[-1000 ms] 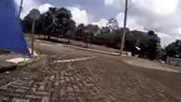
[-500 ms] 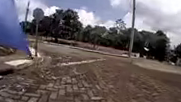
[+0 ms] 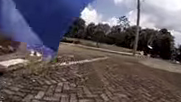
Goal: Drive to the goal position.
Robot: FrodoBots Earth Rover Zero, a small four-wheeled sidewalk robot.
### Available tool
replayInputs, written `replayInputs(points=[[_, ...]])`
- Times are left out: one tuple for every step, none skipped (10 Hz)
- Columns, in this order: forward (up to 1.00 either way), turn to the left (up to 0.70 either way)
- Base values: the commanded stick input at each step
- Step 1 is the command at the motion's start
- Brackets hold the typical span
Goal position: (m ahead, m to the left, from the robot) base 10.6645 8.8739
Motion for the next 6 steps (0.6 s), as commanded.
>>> replayInputs(points=[[0.85, 0.0], [0.85, 0.0], [0.85, 0.0], [0.85, 0.0], [0.85, 0.0], [0.85, 0.0]])
